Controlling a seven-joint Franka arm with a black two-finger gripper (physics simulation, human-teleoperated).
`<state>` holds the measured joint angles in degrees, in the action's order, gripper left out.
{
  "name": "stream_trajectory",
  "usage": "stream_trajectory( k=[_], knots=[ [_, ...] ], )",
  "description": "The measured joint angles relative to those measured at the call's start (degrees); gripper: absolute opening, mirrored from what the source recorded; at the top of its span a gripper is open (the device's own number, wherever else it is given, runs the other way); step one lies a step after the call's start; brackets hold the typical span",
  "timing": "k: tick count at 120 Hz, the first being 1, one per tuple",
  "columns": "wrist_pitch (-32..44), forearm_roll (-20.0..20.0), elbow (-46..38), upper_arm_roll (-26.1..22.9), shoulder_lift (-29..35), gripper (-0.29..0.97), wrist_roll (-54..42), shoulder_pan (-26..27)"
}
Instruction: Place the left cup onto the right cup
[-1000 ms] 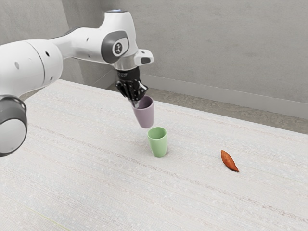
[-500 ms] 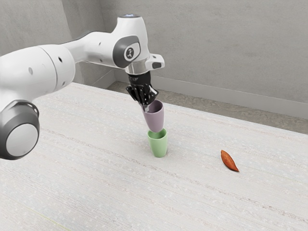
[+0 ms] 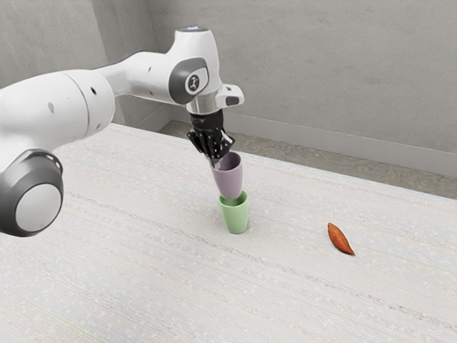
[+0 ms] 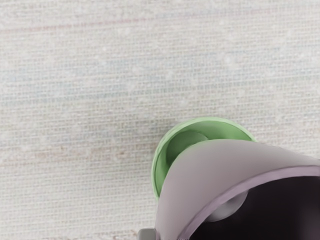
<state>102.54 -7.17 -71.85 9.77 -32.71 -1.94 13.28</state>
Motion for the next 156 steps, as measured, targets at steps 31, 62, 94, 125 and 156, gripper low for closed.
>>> stream_trajectory(
  k=[31, 62, 94, 125, 156],
  knots=[
    [0.1, 0.0, 0.3, 0.0, -0.9, -0.11, 0.0, 0.0],
    [0.4, 0.0, 0.4, -0.1, -1.4, -0.11, 0.0, 0.1],
    [0.6, 0.0, 0.4, -0.4, -2.3, -0.11, 0.0, 0.1],
    [0.8, -0.1, 0.4, -0.4, -3.0, -0.11, 0.0, -0.3],
    [0.8, -0.6, 0.4, -0.4, -3.4, -0.04, 0.1, -0.3]
  ],
)
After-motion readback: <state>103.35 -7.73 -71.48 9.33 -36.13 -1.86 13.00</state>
